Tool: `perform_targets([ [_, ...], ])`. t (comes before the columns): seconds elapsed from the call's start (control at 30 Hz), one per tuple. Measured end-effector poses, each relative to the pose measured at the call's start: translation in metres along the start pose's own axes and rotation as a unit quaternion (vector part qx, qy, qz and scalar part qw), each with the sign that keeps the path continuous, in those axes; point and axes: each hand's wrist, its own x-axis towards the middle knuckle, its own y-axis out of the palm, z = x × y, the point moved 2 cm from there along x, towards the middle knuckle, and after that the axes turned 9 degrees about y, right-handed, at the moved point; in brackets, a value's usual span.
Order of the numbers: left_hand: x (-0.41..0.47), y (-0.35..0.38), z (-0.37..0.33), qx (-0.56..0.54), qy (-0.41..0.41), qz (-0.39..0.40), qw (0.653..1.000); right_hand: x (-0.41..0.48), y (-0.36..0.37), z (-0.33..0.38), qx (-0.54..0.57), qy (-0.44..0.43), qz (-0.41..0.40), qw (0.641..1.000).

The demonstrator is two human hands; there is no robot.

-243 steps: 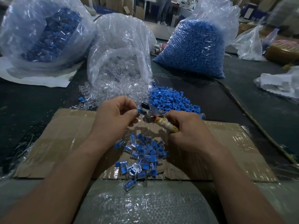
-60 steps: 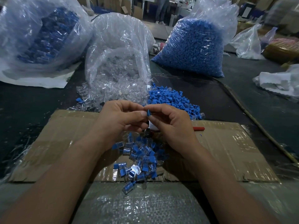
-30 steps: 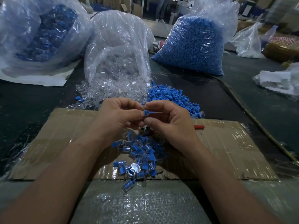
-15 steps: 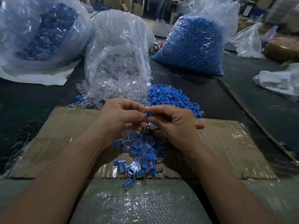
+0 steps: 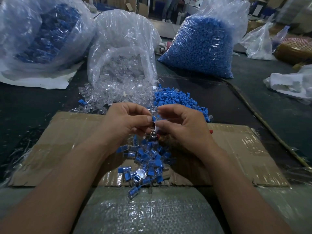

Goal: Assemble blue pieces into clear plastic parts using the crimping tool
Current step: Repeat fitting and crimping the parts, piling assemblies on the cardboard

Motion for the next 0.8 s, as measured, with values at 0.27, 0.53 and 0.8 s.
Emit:
perform_targets([
  [0.27,0.0,-0.003,-0.001,-0.035,0.02,-0.043,0.998,-0.003,-0.041,-0.019,-0.146,0.168,0.1,0.97],
  [0.53,0.001,-0.004,0.0,-0.026,0.018,-0.041,0.999,-0.004,-0.034,-0.018,-0.298,0.184,0.16,0.923],
  [0.8,0.001,-0.005,0.001,-0.026,0.024,-0.046,0.998,-0.003,-0.024,-0.008,-0.37,0.14,0.101,0.913],
])
